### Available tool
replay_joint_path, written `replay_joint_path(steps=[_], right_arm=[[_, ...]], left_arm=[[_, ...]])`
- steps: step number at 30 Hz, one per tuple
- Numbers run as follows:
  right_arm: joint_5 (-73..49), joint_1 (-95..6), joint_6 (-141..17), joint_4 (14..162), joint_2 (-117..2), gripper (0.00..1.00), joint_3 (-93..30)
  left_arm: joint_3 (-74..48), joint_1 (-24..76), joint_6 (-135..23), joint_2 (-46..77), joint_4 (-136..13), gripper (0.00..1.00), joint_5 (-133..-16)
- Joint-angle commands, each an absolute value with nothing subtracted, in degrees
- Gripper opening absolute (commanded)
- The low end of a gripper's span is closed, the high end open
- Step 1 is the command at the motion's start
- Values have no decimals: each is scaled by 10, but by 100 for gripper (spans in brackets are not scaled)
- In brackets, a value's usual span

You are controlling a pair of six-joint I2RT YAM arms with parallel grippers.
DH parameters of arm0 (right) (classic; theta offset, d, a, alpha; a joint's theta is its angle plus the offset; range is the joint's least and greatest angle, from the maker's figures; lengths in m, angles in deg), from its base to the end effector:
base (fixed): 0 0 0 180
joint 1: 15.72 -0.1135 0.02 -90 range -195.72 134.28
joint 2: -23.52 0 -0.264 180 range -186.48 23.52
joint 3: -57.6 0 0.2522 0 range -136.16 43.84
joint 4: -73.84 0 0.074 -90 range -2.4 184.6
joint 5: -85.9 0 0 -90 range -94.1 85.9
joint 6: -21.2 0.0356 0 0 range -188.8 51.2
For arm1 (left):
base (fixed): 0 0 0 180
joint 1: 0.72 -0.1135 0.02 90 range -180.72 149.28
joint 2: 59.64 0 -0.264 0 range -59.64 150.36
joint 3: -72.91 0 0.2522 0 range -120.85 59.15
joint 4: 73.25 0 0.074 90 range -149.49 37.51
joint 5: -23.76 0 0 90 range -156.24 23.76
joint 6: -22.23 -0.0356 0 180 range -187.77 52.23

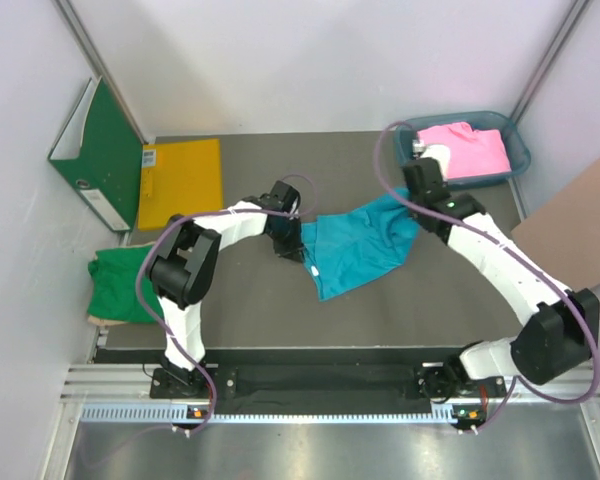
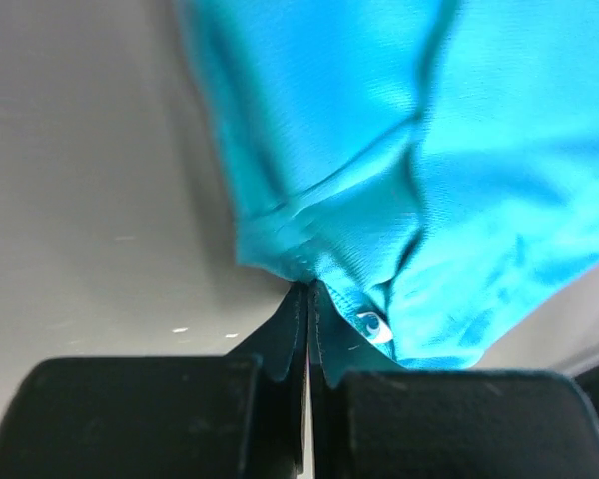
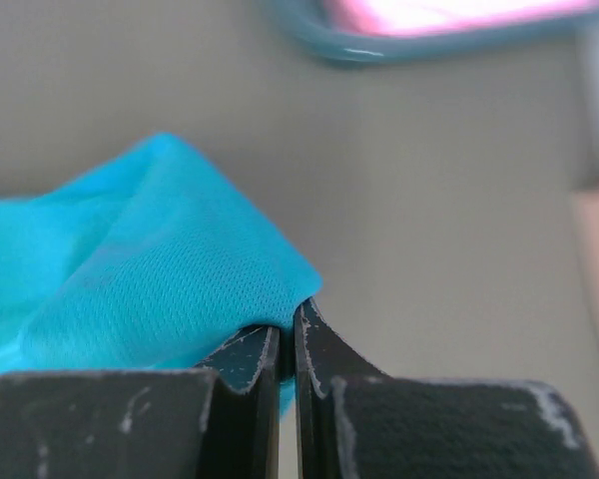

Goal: Fold and stack the t-shirts
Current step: Flatten out the tshirt

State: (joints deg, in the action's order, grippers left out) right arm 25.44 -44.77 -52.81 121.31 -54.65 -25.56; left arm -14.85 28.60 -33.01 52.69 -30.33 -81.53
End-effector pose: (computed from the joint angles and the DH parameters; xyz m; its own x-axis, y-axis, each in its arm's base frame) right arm 0.2660 0.1277 0.3229 -0.5963 -0.0571 -0.8007 0.0621 0.9912 -0.1169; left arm 0.3364 -0.1997 0.1528 -0.9812 -0.0797 -0.1756 0.0011 0.9083 -0.4184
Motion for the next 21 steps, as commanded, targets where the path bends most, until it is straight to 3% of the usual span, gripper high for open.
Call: replay_joint_path(steps=[1, 4, 8, 10, 11, 14, 15, 18, 21], right_arm=[[352, -347, -520, 1256, -563, 0, -211], [403, -319, -516, 1285, -598, 1, -201], [390, -316, -503, 1316, -643, 11, -209], [366, -316, -498, 1317, -644, 28, -210], [362, -318, -493, 1320, -640, 52, -212], [324, -321, -493, 1307, -625, 85, -208], [305, -321, -496, 1302, -622, 91, -206], [276, -322, -505, 1288, -615, 94, -201], [260, -324, -506, 1281, -616, 95, -198]], left_arm=[[-142, 255, -355, 518, -219, 0, -668], [-118, 228, -354, 486, -204, 0, -626], [-83, 179, -371, 447, -197, 0, -619], [-73, 157, -382, 437, -190, 0, -605], [-71, 152, -395, 435, -184, 0, -597], [-69, 137, -415, 428, -167, 0, -578], [-68, 133, -418, 424, -163, 0, -574], [-69, 128, -421, 414, -140, 0, -534], [-60, 128, -438, 373, -175, 55, -571]])
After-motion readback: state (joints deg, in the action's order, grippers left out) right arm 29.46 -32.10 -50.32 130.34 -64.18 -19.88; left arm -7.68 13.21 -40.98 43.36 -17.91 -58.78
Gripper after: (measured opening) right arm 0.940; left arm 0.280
